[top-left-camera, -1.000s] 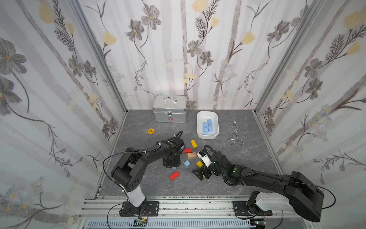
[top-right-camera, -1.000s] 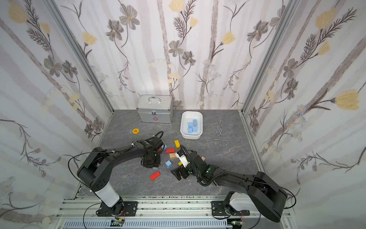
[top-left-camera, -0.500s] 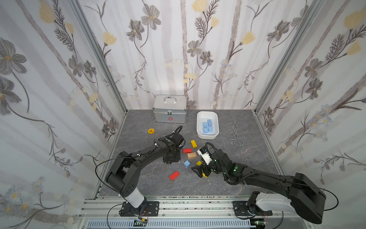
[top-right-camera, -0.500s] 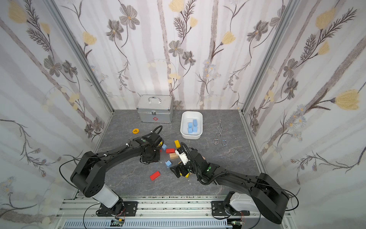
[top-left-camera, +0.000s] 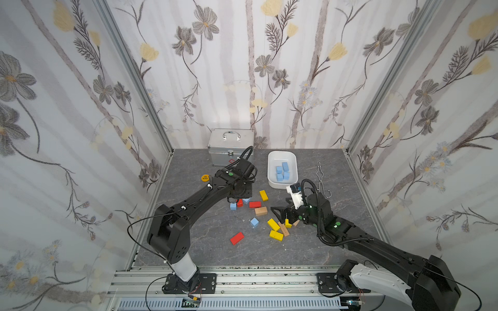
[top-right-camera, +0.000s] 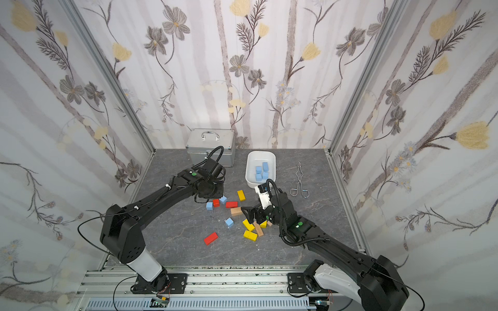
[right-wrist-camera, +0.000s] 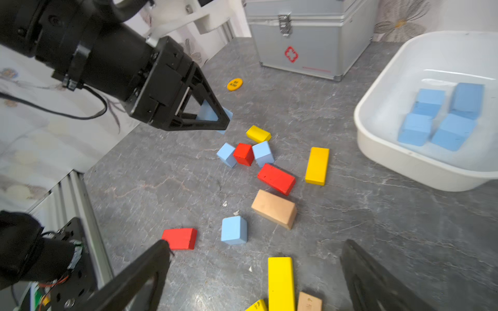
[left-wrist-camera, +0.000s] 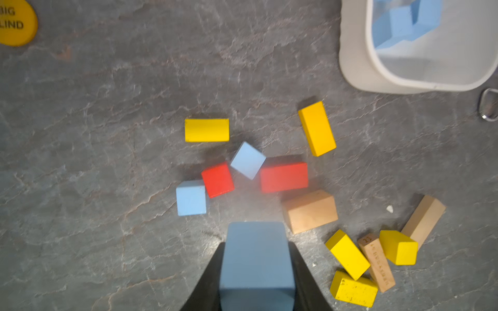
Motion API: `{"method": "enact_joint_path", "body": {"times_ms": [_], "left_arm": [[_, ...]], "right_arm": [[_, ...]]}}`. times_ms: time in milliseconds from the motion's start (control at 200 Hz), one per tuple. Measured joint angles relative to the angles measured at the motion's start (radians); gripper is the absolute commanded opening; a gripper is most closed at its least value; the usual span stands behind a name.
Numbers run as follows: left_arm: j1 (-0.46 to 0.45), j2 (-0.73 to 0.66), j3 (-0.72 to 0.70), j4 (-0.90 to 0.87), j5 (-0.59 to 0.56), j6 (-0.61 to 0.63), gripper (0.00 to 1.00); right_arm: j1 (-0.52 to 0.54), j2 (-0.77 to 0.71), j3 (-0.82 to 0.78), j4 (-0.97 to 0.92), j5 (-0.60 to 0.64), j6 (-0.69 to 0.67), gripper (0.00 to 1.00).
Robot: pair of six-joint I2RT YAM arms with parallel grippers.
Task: Pick out the blue building blocks
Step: Pick up the building block from the center of the board, then place the building block in the storage box.
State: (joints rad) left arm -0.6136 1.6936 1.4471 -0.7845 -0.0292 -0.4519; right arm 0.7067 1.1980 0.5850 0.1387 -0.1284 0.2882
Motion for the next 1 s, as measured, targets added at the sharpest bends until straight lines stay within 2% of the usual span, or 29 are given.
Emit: {"method": "enact_joint_path", "body": {"times_ms": [205, 520, 999], "left_arm": [[0.0, 0.107, 0.158, 0.008, 0.008, 0.045, 0.0], [-0.01, 0.242, 0.296, 0.045, 0.056, 0.095, 0.0], [-0.044, 0.452, 0.509, 0.127, 0.1, 0.15, 0.0]], "right_arm": [[-0.082, -0.022, 0.0, -0.029, 0.021, 0.042, 1.0], [-0.184, -0.021, 0.0, -0.056, 0.088, 0.113, 1.0], [-0.254, -0.022, -0.017, -0.075, 0.135, 0.145, 1.0]]}}
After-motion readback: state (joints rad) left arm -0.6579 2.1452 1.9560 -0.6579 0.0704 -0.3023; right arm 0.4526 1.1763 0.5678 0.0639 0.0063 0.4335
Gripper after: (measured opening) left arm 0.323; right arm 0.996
